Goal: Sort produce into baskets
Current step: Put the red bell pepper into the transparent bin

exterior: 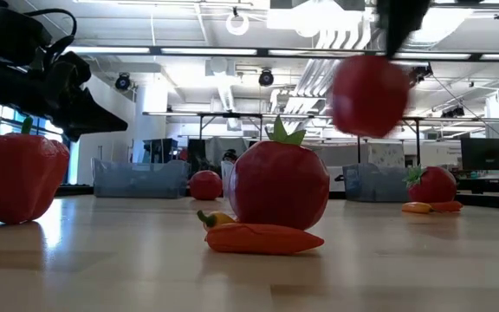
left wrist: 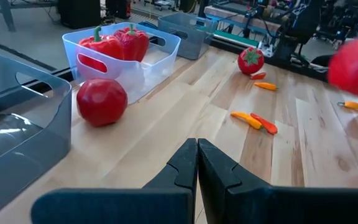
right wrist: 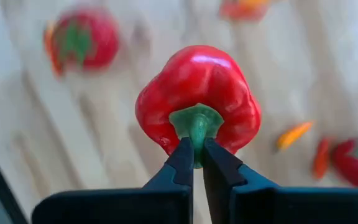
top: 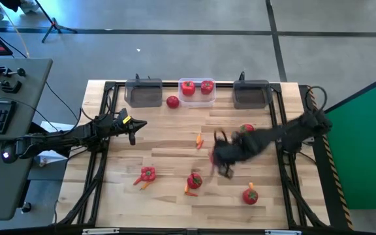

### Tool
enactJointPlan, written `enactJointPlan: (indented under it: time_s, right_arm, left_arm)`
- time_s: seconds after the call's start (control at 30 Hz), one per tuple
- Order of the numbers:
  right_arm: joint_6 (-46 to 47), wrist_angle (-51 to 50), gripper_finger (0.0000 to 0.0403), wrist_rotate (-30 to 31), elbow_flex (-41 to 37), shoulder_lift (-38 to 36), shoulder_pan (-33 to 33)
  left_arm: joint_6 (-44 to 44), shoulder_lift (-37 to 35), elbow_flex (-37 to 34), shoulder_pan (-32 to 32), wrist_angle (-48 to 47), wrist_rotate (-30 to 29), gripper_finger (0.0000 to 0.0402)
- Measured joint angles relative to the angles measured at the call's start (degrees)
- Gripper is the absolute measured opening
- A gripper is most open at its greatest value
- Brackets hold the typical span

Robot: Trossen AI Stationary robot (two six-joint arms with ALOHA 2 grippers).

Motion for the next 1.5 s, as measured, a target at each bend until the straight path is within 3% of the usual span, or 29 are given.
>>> enactJointPlan:
  time_s: [0.33,0.57,1.03,1.5]
  right_arm:
    - [-16.27,6.6,0.0001,-2.92,4.67,0.1,-27.52]
    - [-26.31,10.0,0.0001,-8.23,5.88,5.55,-39.95]
    - [-39.21,-2.77,0.0,-8.19,30.11,24.04,-47.54]
    - [-41.38,-7.19,0.0,-10.15,32.5,29.31,-52.13]
  left_arm:
    - [-6.01,-0.02,0.0,-0.01,0.34,-0.08,0.0]
    - [-6.14,0.0,0.0,-0.01,-0.29,-0.92,0.0]
    - [-6.13,0.0,0.0,-0.01,-0.31,-0.96,0.0]
    - [-6.4,0.0,0.0,-0.02,-0.47,0.9,0.0]
